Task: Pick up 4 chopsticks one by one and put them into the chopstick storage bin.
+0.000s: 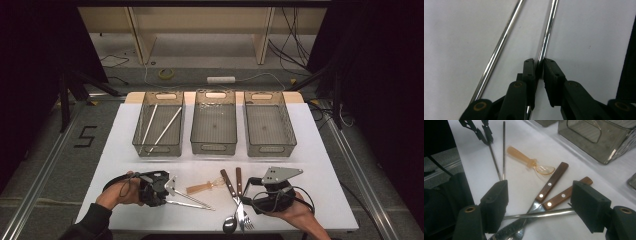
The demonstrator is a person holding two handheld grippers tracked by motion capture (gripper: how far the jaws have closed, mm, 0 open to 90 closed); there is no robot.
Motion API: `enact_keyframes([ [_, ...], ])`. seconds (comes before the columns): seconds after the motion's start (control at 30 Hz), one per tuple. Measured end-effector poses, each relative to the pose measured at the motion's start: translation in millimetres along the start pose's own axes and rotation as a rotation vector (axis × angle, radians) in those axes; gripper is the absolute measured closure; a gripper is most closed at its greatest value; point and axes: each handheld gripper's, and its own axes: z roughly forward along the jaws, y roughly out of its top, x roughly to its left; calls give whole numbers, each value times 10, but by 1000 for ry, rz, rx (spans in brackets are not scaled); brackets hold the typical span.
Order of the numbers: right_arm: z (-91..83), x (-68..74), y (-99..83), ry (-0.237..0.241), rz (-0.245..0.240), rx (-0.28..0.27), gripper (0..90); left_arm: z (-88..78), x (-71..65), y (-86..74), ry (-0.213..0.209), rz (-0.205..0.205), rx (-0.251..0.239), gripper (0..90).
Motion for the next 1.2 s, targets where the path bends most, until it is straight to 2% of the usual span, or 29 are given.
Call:
enact_keyframes([
  [0.2, 3, -1, 0, 1, -2, 2, 316, 8, -23, 3, 0, 12, -8, 811],
  [0.27, 4, -2, -1, 1, -3, 4, 316, 3, -14, 1, -4, 29, -3, 822],
  [0.53, 8, -7, -4, 2, -3, 10, 316, 5, -18, -9, -10, 31, -17, 839],
  [0.9, 6, -4, -3, 5, -5, 10, 316, -47, -19, 24, -25, 22, -29, 843],
  [1.1, 6, -3, -2, 6, -4, 9, 316, -116, -30, 44, -23, 5, -57, 844],
  [1.2, 5, -4, -2, 6, -3, 8, 315, -172, -42, 58, -31, -10, -88, 845],
])
